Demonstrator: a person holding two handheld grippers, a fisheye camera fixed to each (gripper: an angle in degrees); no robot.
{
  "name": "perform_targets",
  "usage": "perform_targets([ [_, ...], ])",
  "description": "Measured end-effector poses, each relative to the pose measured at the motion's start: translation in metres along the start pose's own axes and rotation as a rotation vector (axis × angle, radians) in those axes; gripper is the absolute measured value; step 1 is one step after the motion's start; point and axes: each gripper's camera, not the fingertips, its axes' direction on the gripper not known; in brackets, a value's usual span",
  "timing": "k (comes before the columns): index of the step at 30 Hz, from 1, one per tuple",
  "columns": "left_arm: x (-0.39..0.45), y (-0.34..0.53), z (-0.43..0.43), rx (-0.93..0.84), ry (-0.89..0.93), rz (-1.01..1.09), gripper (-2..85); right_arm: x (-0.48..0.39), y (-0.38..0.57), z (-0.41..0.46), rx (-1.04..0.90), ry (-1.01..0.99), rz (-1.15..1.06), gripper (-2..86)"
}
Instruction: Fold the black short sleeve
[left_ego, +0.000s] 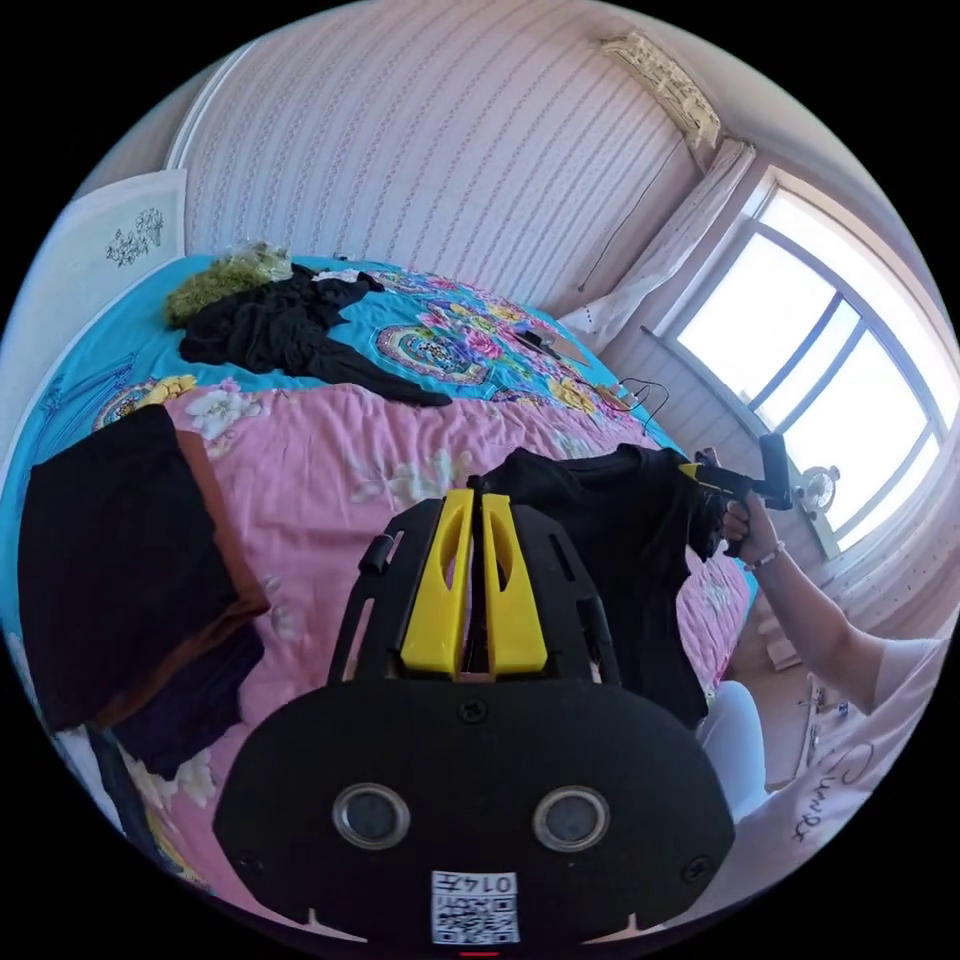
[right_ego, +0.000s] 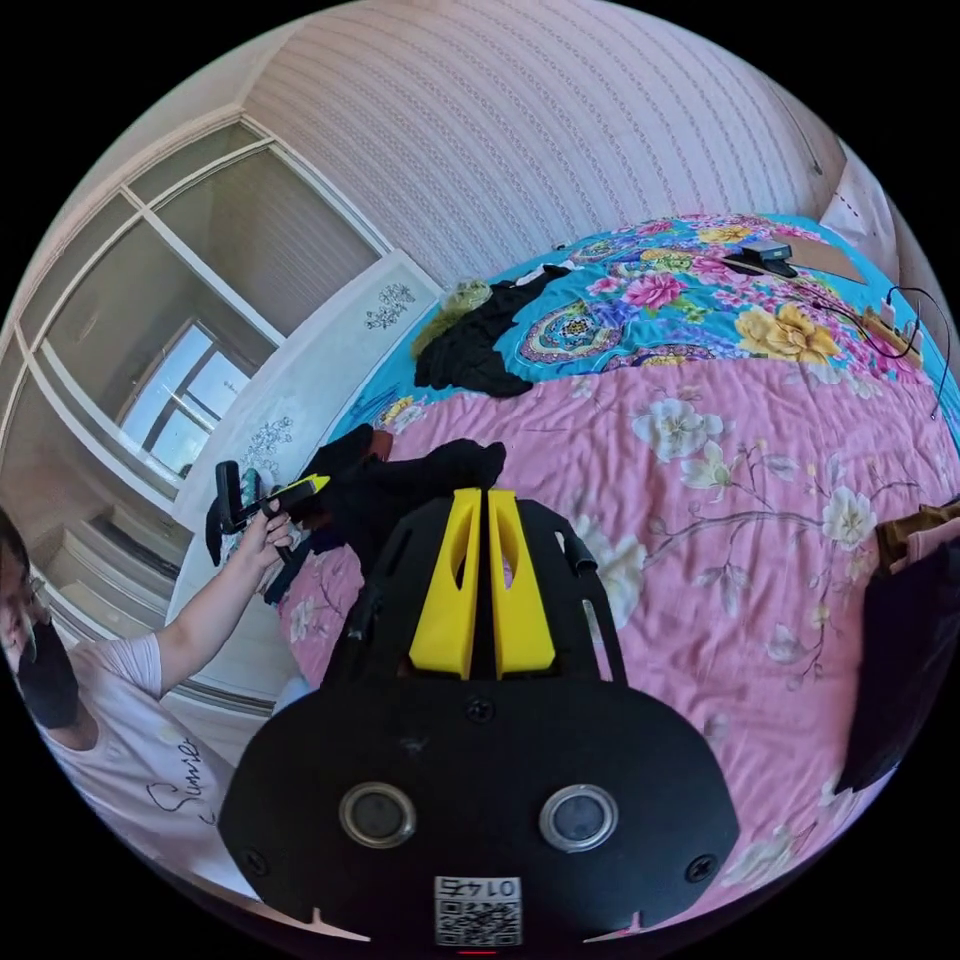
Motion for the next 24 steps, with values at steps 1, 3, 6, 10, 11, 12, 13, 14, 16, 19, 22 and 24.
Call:
perform_targets([
  [1, 0.003, 0.009, -0.004, -0.014, -0.001, 0.008, -1.0, -0.003, 0.009, -0.004, -0.004, -0.008, -0.005, 0.3],
  [3, 0.014, 0.05, -0.018, -0.066, 0.031, 0.03, -1.0, -0.015, 0.056, -0.014, -0.028, -0.024, -0.023, 0.3],
  [6, 0.026, 0.108, -0.028, -0.126, 0.072, 0.012, -1.0, -0.022, 0.129, -0.009, -0.102, -0.03, 0.005, 0.3],
  [10, 0.036, 0.177, -0.022, -0.202, 0.097, -0.058, -1.0, -0.015, 0.213, 0.016, -0.212, -0.029, 0.136, 0.3],
  [11, 0.039, 0.195, -0.017, -0.236, 0.087, -0.071, -0.9, -0.013, 0.233, 0.023, -0.234, -0.04, 0.169, 0.3],
  [12, 0.042, 0.212, -0.013, -0.261, 0.061, -0.069, -0.9, -0.013, 0.249, 0.027, -0.248, -0.034, 0.196, 0.2],
  [13, 0.043, 0.219, -0.011, -0.27, 0.048, -0.07, -0.9, -0.013, 0.256, 0.028, -0.25, -0.031, 0.208, 0.2],
  [14, 0.046, 0.231, -0.009, -0.271, 0.025, -0.075, -0.9, -0.015, 0.268, 0.027, -0.242, -0.025, 0.221, 0.2],
  [16, 0.048, 0.249, -0.006, -0.255, 0.029, -0.12, -0.8, -0.018, 0.284, 0.025, -0.239, 0.002, 0.25, 0.2],
  [19, 0.055, 0.268, -0.006, -0.247, 0.015, -0.157, -0.6, -0.025, 0.308, 0.017, -0.237, 0.002, 0.281, 0.1],
  [22, 0.06, 0.283, -0.01, -0.28, 0.057, -0.203, -0.6, -0.037, 0.322, 0.008, -0.282, 0.072, 0.275, -0.2],
  [24, 0.068, 0.29, -0.016, -0.302, 0.062, -0.179, -0.8, -0.047, 0.325, 0.003, -0.311, 0.096, 0.261, -0.3],
])
